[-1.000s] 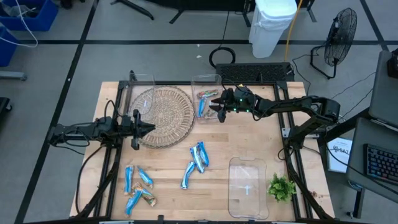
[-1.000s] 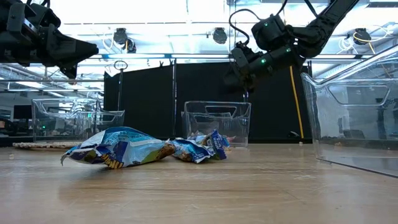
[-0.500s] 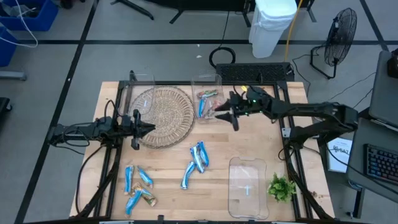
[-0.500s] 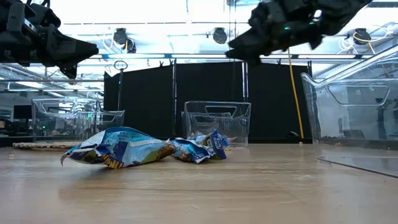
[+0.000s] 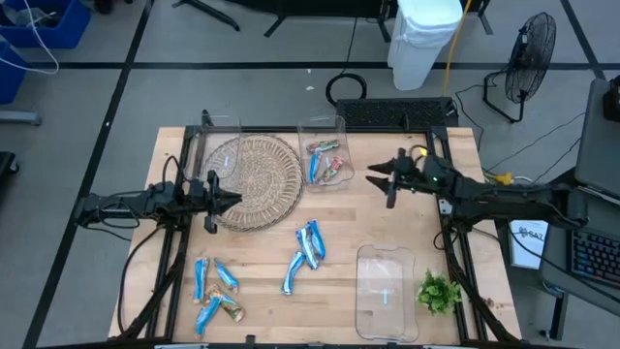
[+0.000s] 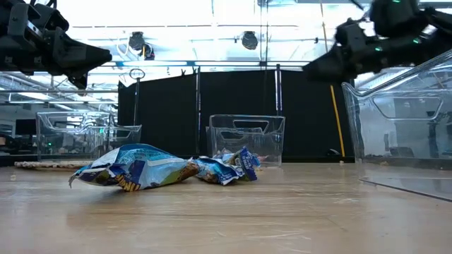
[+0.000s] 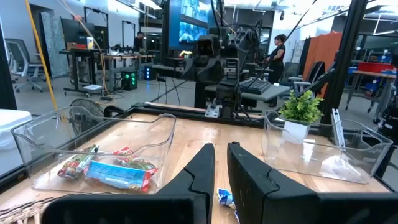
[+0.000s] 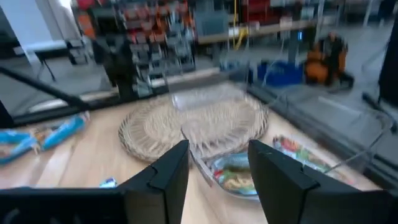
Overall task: Pick and place Granola Bars by type
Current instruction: Put the yellow granola bar into the top left transparent bin
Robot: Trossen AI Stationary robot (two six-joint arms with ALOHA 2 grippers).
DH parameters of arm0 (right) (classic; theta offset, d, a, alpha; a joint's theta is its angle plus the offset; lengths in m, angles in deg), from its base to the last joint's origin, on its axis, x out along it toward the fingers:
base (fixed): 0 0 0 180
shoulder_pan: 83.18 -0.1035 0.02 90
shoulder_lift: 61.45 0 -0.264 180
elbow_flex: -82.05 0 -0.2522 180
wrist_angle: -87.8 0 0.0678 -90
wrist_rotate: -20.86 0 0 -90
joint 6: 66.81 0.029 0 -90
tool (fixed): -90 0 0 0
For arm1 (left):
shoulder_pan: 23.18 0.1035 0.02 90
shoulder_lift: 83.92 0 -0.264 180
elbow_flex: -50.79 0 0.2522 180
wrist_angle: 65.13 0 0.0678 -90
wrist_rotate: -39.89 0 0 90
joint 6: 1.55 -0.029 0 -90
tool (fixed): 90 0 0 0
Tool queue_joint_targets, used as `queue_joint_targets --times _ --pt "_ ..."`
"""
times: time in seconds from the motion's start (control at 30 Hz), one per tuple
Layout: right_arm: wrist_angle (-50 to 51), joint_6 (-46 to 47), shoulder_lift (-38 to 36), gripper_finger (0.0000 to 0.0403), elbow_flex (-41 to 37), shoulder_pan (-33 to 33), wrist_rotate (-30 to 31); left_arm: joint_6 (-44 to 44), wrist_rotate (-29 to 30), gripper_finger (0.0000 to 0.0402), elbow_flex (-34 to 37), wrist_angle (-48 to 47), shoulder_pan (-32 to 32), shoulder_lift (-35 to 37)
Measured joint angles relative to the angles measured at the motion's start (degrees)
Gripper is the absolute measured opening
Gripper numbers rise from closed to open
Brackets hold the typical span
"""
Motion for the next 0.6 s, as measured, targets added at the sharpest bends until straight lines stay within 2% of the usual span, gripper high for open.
queue_joint_targets --times 0.17,0.33,0.4,0.6 --pt "-14.5 -1.38 -5.71 0.0155 -8.62 0.0 -0.03 -0.02 0.0 0.0049 0.01 0.02 -0.02 0.0" --pt "-24.61 -2.41 -8.37 0.0155 -15.08 0.02 0.01 -0.01 0.0 0.0049 0.01 0.01 0.01 0.0" --pt "-26.32 -2.42 -9.06 0.0155 -15.99 0.02 0.07 -0.02 0.0 0.0049 0.01 0.0 0.0 0.0" --pt "-22.96 -2.91 -9.04 0.0155 -16.06 0.04 0.21 0.05 -0.03 0.0049 0.0 0.21 0.0 0.0"
